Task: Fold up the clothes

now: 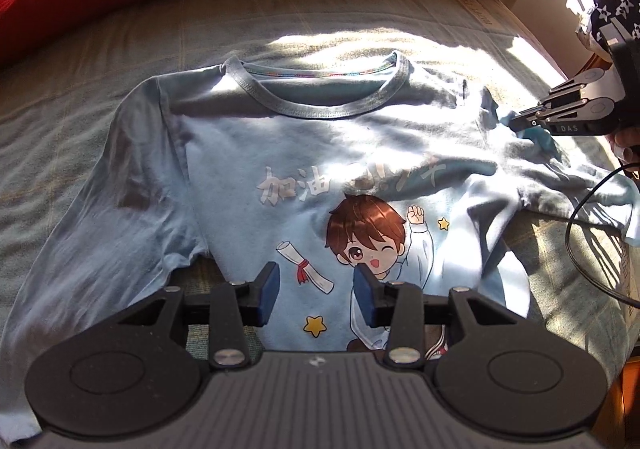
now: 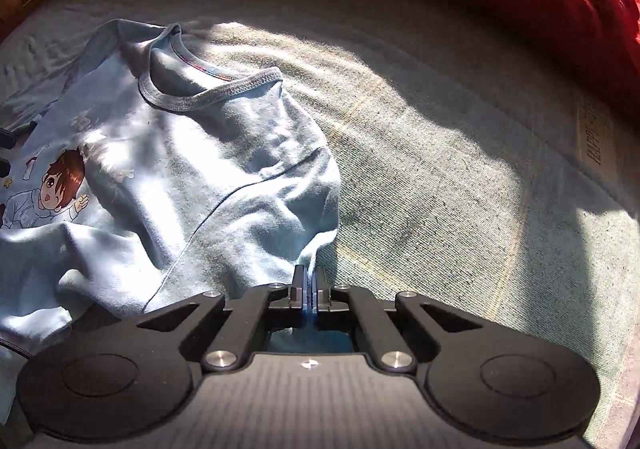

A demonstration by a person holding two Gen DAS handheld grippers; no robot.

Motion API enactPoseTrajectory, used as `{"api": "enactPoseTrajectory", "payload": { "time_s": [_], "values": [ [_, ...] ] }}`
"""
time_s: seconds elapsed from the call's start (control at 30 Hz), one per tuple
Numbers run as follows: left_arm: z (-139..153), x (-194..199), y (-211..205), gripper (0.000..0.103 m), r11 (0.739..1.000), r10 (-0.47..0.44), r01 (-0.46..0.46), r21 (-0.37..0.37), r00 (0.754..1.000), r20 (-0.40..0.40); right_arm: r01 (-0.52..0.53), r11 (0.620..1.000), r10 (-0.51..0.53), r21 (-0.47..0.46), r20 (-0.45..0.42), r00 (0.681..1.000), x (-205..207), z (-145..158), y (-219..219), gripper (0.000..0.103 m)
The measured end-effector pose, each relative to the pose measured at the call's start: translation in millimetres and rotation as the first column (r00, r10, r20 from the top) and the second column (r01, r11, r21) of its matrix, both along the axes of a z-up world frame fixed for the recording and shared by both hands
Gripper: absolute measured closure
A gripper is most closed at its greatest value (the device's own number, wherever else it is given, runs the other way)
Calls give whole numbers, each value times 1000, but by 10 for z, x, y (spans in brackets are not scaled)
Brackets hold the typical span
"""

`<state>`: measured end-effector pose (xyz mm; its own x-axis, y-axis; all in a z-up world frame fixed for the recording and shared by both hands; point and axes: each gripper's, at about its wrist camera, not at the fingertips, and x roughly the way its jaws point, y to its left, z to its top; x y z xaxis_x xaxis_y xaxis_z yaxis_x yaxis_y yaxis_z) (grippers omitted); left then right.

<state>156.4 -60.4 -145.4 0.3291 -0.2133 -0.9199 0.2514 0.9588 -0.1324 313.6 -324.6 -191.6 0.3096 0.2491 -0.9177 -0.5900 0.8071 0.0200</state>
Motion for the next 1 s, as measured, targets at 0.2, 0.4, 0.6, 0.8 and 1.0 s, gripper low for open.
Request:
{"api": "enactPoseTrajectory", "payload": {
  "time_s": [0.2,0.4,0.6,0.8,1.0],
  "values": [
    [-31,10,30,61,1000,1,-1,-7,1000,-15,225,973,-221,-44,84,972,72,152,-221,90],
    [-82,58,60,56,1000,19,-19,-3,1000,-23,392,907,-381,157,-97,920,-288,122,-192,79],
    [-113,71,44,56,1000,4,-3,18,1000,-28,506,850,-506,144,-41,862,-146,-272,-180,80],
    [-37,61,-4,49,1000,1,-1,19,1000,-16,598,779,-596,189,-71,800,-185,-74,-435,67],
    [-50,18,-128,45,999,-30,31,31,999,-13,634,738,-612,231,-167,773,-756,-23,-610,59]
  ]
}}
